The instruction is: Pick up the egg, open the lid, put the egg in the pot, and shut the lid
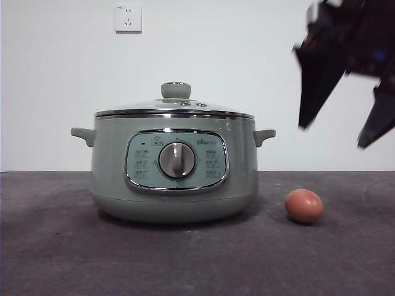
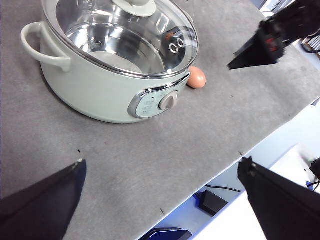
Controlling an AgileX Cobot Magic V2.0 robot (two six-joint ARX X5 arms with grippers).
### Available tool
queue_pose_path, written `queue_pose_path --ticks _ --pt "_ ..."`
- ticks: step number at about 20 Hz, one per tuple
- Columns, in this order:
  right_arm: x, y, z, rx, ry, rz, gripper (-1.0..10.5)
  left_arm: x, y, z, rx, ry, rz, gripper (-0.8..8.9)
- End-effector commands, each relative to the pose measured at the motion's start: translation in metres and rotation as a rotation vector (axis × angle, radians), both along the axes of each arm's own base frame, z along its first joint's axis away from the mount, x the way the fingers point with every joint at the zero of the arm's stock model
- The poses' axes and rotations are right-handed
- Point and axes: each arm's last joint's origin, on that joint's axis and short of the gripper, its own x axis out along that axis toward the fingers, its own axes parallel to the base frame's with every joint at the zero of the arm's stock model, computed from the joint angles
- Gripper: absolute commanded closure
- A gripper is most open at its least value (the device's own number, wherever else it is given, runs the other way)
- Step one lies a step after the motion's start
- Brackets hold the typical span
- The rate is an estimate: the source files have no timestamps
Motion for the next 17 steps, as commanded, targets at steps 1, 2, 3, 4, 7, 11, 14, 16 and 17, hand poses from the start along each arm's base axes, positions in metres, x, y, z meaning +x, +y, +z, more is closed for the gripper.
queue_pose_path --ticks 1,2,3,4,7,11,14,16,17 --pt "0.012 0.008 -0.015 -0.003 0.017 -0.009 3.8 0.0 0.0 0.001 -0.004 -0.006 -0.003 2.2" --pt "0.017 0.011 -0.022 -0.018 0.017 -0.018 3.8 0.0 0.0 0.001 -0.004 -0.006 -0.003 2.2" --pt "0.022 0.014 -0.029 -0.045 0.015 -0.024 3.9 0.0 0.0 0.001 -0.004 -0.006 -0.003 2.2" --pt "0.025 0.017 -0.036 -0.067 0.018 -0.026 3.9 0.0 0.0 0.001 -0.004 -0.006 -0.003 2.2" --pt "0.035 0.024 -0.054 -0.082 0.032 -0.017 3.9 0.0 0.0 0.001 -0.002 -0.006 0.0 2.2" --pt "0.044 0.031 -0.072 -0.123 0.028 -0.022 4.5 0.0 0.0 0.001 0.007 -0.006 0.01 2.2" --pt "0.046 0.032 -0.078 -0.128 0.03 -0.022 5.3 0.0 0.0 0.001 0.007 -0.006 0.01 2.2" --pt "0.048 0.033 -0.079 -0.123 0.025 -0.021 6.4 0.0 0.0 0.001 0.008 -0.006 0.01 2.2" --pt "0.048 0.033 -0.079 -0.122 0.025 -0.021 6.5 0.0 0.0 0.001 0.008 -0.006 0.01 2.2"
